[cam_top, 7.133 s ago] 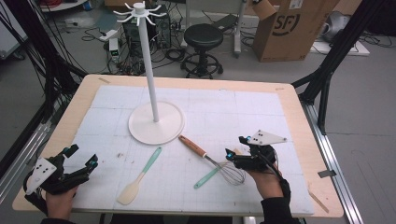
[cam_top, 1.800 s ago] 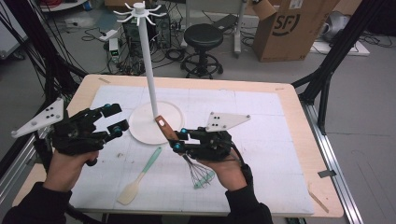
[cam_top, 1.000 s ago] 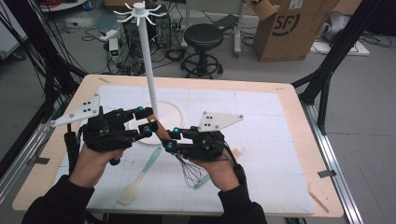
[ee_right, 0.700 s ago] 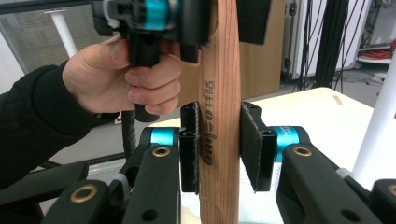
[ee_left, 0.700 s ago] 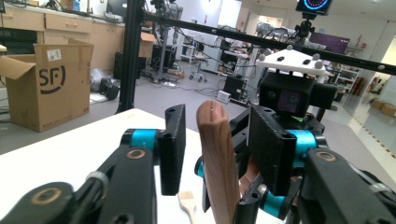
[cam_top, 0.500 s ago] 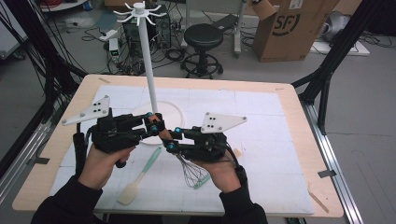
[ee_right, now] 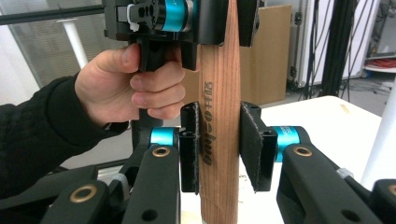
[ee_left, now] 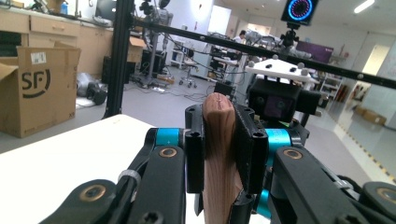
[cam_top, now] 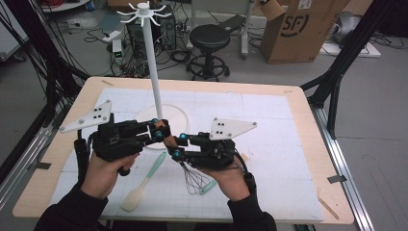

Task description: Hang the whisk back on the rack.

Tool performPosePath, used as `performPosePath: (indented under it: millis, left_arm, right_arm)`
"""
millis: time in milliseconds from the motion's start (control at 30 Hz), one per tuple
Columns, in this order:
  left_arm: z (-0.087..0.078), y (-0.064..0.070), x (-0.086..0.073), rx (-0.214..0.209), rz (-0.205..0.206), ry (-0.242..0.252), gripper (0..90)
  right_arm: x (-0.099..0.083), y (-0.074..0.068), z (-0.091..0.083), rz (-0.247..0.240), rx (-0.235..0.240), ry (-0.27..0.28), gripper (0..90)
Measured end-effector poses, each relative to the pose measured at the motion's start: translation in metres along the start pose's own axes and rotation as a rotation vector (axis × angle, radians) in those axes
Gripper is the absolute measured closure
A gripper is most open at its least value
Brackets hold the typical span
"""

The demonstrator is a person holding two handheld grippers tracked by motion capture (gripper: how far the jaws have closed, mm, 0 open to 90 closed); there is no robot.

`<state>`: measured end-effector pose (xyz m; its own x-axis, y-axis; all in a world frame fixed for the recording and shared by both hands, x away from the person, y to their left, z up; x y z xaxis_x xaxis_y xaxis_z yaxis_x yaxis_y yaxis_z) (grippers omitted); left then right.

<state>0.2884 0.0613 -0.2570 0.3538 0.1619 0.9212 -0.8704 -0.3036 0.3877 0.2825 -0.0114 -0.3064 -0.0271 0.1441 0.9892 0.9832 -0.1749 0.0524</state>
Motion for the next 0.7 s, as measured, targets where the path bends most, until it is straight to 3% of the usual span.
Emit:
performPosePath:
  millis: [133,200,233,267,333,367,533,700]
  left_arm:
    - [0.001,0.007,0.002,-0.02,0.031,-0.016,76.0]
    - [-0.001,0.015,0.004,-0.051,0.058,-0.028,76.1]
    - [-0.001,0.015,0.004,-0.051,0.058,-0.028,76.1]
    - [-0.004,0.02,0.006,-0.085,0.067,-0.033,76.2]
    - [-0.005,0.022,0.007,-0.096,0.069,-0.034,76.2]
    - [-0.008,0.026,0.009,-0.129,0.078,-0.034,76.3]
    - [-0.011,0.032,0.012,-0.168,0.076,-0.019,76.5]
    - [-0.014,0.036,0.017,-0.199,0.053,0.009,76.5]
  right_arm:
    - [0.002,-0.003,-0.001,0.002,0.035,0.015,68.4]
    - [0.002,-0.007,-0.003,-0.02,0.072,0.021,53.9]
    - [0.002,-0.007,-0.003,-0.02,0.072,0.021,53.9]
    - [-0.001,-0.011,-0.005,-0.034,0.11,0.017,49.9]
    - [-0.002,-0.012,-0.006,-0.033,0.127,0.018,48.5]
    - [-0.004,-0.015,-0.006,-0.034,0.157,0.017,47.3]
    - [-0.01,-0.027,0.0,-0.053,0.243,0.017,51.2]
    - [-0.011,-0.032,0.008,-0.085,0.268,0.028,59.4]
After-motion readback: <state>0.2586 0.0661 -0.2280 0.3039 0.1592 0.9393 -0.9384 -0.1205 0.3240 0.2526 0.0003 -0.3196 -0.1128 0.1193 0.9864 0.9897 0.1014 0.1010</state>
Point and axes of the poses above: each handheld gripper's, and its own axes: z roughly forward along the jaws, x roughly out of its top, y roughly to its right, the point moved 10 cm from there along z, roughly forward along the jaws, and after that the axes turned 11 degrees about -z, right-handed, at the moved point
